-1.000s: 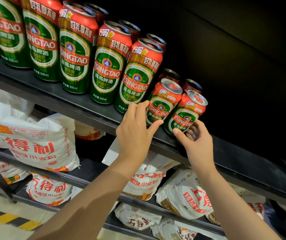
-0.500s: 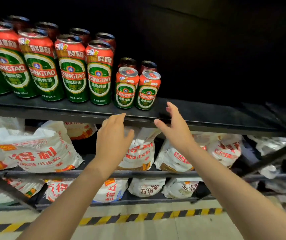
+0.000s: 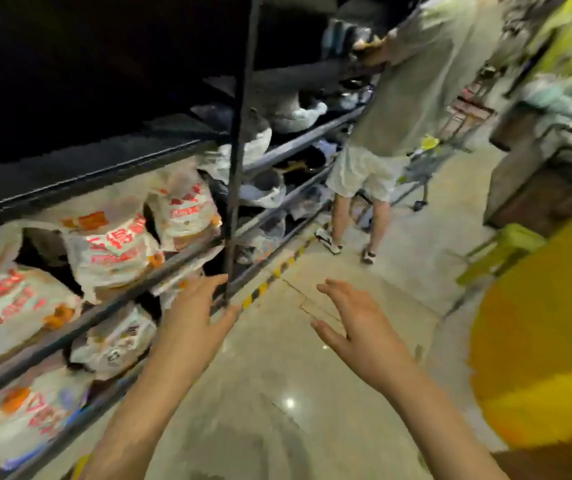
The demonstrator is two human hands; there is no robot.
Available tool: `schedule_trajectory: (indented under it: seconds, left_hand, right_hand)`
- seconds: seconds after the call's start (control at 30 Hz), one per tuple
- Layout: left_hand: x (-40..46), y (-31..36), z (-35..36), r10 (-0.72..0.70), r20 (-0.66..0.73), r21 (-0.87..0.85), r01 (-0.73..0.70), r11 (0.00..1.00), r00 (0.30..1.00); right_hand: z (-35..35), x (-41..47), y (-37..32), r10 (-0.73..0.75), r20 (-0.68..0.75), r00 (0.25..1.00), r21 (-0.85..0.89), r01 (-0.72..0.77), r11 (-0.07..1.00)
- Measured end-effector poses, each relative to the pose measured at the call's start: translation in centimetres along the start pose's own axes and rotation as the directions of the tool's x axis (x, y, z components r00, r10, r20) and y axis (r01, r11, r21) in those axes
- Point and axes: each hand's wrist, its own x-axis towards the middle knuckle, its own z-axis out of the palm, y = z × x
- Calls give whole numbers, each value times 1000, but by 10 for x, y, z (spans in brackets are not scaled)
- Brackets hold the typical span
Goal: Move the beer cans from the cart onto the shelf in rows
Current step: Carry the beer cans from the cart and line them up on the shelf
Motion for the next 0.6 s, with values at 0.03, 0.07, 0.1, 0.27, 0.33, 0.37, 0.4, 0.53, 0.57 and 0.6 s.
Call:
schedule_trajectory:
  seconds: [0.03,0.07,0.1,0.27,0.33,0.37,0.4,0.53,0.57,0.6]
  left_hand:
    - [-10,25,23,38,58,-22,-36,999,998]
    - [-23,50,47,80,117,-40,-76,996,990]
    - [-36,74,69,125,176,-60,-116,991,977]
    - [-121,178,173,373,434,-200,-316,927,820]
    - [-155,215,207,440,517,-241,-368,898,734]
    - [-172,233,222,469,553,-265,-388,883,688]
    - [-189,251,237,499,590,-296,-404,865,635]
    - [-254,307,288,615,680,-434,-456,777,399]
    - [-267,318,297,628,698,-455,-465,760,344]
    - [-278,326,306,630,719,-468,-466,751,293]
  right_hand:
    - [-11,-36,28,85,-34,996,-1,-85,996]
    - [-22,-73,52,168,-61,984,5,-168,986]
    - [-30,-110,74,238,-86,967,14,-238,971]
    - [-56,-290,150,582,-215,784,115,-572,812]
    - [-59,-355,164,687,-236,687,160,-670,725]
    - [-59,-386,168,736,-245,631,196,-711,675]
    - [-59,-415,171,787,-256,561,252,-747,615]
    - [-56,-510,171,929,-283,239,506,-786,356]
    - [-56,-526,170,947,-271,173,538,-788,298]
    - [-56,-540,170,958,-262,118,572,-780,253]
